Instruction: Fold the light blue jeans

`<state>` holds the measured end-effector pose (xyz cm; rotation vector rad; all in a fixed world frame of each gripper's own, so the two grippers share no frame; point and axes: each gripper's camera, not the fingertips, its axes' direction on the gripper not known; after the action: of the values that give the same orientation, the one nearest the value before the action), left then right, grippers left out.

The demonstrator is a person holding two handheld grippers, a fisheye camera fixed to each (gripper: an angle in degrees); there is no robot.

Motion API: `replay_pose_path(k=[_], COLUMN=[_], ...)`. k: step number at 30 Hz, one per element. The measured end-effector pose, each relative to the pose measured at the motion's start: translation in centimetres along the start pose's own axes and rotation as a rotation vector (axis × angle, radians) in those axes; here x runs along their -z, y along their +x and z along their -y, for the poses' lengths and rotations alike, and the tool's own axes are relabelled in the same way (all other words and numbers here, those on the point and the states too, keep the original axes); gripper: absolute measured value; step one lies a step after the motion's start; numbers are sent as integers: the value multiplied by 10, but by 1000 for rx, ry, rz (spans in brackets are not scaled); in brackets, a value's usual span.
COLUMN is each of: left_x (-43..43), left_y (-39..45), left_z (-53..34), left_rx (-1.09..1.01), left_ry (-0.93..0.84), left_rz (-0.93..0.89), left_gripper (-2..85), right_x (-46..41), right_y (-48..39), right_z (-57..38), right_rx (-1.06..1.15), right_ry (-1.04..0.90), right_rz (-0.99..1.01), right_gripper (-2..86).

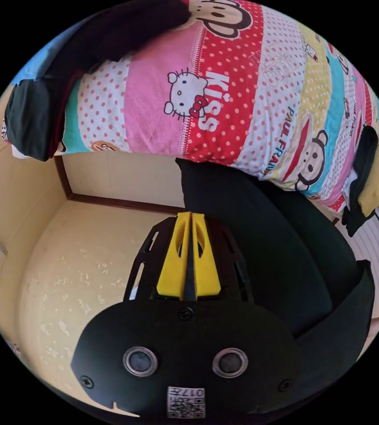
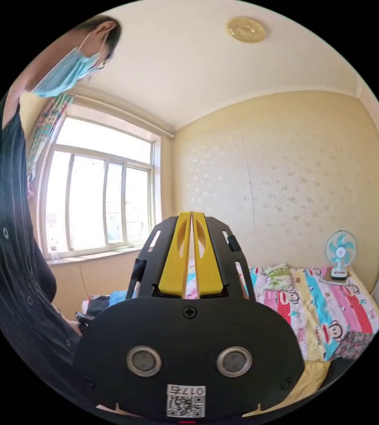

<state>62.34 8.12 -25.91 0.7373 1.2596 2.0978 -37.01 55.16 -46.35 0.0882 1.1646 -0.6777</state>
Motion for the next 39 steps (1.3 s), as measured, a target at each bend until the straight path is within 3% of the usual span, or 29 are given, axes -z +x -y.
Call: replay_pose_path(k=[5,10,14,19,23,28,30,33,37,39], left_x=[53,123,174,197,197,196,198,212,254,281], left_y=[-116,-237,-311,-348,-372,-382,-374,-367,-344,-307], left_z=[2,-8,4,65,112,170,197,212,228,236], left_rx=[109,213,194,167,340,425,404,480,116,-117], left_ry=[273,653,870,915,968,961,930,891,987,944], left_rz=[-185,-522,-745,-828,-826,-889,-931,-845,-1054,-985], left_gripper=[-2,26,69,84,94,122,120,71,35,32], right_x=[16,28,55,77,107,119,118,119,137,141], right_y=[-77,-94,-151,-182,-191,-214,-205,-188,-188,-187], right_z=[-2,-10,-12,-1,14,43,48,38,11,1], right_rx=[124,-90,46,-9,-115,-80,-169,-321,-372,-390], right_ry=[119,55,163,174,195,84,40,73,278,287], right_rz=[-119,38,-104,-40,1,-99,-9,183,189,172], right_gripper=[10,29,62,154,174,136,72,23,9,5])
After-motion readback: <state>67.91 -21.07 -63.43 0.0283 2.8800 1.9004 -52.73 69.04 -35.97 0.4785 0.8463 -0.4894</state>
